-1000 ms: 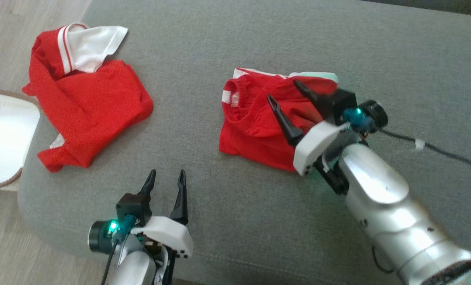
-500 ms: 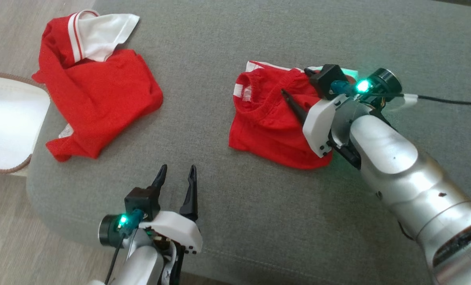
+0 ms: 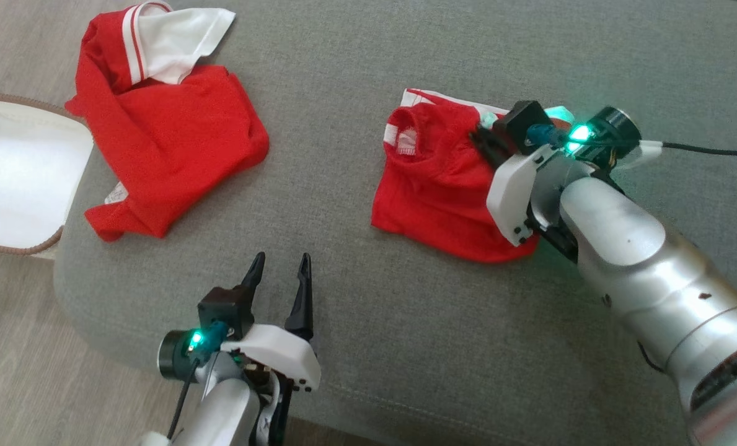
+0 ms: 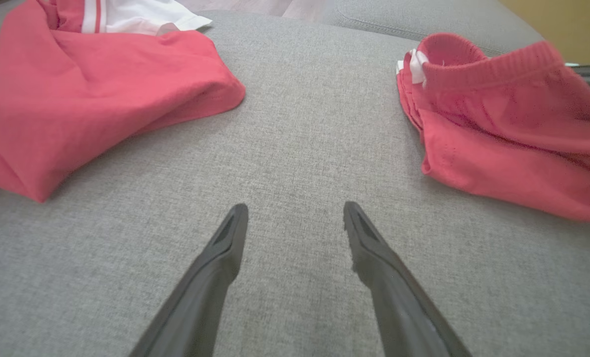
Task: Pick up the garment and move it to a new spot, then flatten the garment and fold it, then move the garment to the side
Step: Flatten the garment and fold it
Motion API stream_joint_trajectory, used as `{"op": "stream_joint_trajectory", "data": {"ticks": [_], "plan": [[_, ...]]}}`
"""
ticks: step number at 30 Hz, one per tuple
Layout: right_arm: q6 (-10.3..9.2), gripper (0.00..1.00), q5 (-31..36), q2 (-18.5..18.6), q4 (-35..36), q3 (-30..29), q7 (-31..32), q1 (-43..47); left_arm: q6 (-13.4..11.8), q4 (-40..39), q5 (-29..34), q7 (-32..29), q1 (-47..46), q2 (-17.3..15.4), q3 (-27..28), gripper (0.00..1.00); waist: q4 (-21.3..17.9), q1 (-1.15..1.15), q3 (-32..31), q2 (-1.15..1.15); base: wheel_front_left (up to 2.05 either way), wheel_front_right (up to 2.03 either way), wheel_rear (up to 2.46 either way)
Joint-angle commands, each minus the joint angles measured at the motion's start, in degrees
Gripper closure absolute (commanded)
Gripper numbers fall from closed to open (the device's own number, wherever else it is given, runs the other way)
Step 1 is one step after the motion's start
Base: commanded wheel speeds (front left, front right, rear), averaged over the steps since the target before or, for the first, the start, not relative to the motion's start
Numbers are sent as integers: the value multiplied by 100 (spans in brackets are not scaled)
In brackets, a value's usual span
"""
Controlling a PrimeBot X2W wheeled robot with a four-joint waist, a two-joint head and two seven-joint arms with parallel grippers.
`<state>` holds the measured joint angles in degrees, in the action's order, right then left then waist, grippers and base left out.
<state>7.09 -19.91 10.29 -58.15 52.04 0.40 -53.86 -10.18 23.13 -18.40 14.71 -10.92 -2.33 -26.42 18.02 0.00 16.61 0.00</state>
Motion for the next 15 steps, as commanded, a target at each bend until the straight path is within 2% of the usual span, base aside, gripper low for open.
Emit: {"op": "stream_joint_trajectory", "data": {"ticks": [1,8,15], "plan": [[40,100,-58,-76,191,26,-222,-240,-45,-132,-34,29,-165,-54,160,0,12,0,-2,0,0,0,0],[40,100,-159,-236,467,69,-993,-494,-28,-178,-71,29,-124,-54,65,0,85,0,-48,0,0,0,0],[40,100,-524,-291,495,615,-872,-420,-35,-207,-184,29,-128,-54,-108,0,324,0,-37,0,0,0,0]]}}
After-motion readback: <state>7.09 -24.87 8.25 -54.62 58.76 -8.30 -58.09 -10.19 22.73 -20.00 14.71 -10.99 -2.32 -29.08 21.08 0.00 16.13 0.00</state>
